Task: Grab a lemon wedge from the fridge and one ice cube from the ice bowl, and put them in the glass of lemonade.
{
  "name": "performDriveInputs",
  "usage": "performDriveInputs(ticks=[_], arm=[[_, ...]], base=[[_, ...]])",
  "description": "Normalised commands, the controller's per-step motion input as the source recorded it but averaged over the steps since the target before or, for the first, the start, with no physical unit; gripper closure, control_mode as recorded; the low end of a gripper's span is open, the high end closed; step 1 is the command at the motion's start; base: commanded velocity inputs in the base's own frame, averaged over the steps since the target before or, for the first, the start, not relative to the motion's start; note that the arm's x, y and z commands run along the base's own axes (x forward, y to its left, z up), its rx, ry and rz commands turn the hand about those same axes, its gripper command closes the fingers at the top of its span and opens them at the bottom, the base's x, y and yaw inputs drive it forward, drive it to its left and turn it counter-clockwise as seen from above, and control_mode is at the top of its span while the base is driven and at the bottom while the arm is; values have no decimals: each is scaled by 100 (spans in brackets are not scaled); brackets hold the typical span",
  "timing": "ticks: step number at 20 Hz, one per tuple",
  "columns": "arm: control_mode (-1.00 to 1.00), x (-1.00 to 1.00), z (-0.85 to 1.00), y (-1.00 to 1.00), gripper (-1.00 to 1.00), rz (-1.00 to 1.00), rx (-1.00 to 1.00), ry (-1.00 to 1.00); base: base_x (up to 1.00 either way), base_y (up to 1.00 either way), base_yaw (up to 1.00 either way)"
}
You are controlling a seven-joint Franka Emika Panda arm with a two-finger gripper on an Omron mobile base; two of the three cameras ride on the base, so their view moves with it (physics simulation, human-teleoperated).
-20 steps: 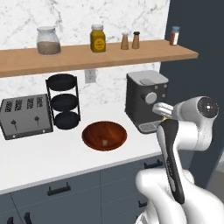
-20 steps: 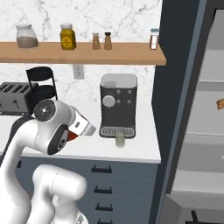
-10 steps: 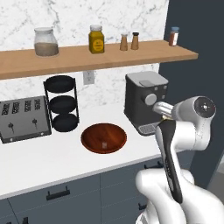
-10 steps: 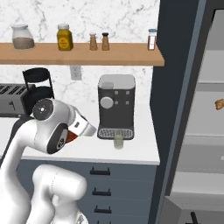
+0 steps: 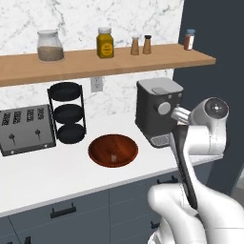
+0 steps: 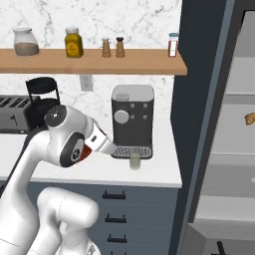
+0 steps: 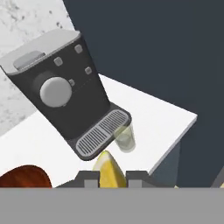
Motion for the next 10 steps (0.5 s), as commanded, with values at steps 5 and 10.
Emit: performDriveInputs(ticks=[5, 10], arm=[[-100, 6, 0, -2, 100, -15, -1, 9], [-100, 3, 0, -2, 100, -8, 0, 12]], base=[[0, 0, 0], [0, 0, 0]])
